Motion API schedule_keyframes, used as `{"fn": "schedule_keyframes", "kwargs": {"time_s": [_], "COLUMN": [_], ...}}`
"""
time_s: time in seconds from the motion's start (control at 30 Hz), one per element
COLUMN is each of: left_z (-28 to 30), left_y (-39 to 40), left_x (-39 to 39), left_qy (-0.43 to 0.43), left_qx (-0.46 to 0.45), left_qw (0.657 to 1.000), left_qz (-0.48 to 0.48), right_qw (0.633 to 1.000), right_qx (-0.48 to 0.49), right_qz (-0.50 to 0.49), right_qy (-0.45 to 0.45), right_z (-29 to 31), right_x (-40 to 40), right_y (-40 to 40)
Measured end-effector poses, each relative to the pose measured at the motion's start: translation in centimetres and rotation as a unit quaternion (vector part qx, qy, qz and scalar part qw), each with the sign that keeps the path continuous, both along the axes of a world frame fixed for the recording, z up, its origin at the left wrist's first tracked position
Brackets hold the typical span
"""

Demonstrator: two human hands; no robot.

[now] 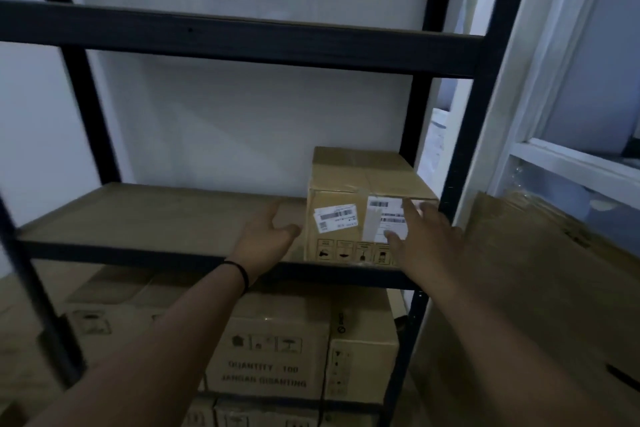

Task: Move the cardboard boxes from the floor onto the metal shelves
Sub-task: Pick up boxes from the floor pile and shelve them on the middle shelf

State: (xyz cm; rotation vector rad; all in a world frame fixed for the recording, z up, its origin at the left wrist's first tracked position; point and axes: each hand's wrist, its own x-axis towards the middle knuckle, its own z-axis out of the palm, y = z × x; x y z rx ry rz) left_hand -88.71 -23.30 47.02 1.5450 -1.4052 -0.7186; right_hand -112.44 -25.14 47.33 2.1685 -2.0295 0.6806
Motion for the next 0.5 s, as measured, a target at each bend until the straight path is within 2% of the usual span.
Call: {"fn": "schedule_keyframes", "kwargs": {"time_s": [0.17,0.33,0.5], "left_z": [-1.4,-3.8,-6.1], "left_y": [6.5,12.5,18.7], "left_x": [4.7,10.7,17.5], "left_qy": [-0.063,-0.149,-0.19], "left_qx": [-0.008,0.002,0.036], "left_qw": [0.997,0.982,0.966], "left_qz": [0.046,0.116,0.174], "right_qw": [0.997,0.988,0.974], "right_qx": [0.024,0.095,0.165], "right_qz": [0.059,0.114,0.157], "right_qy": [-0.049,-0.04,-0.005], "right_z": [-1.5,-3.2,-4.6], "right_x": [5.4,11.9,19.9], "right_y": [3.8,8.2,13.4]}}
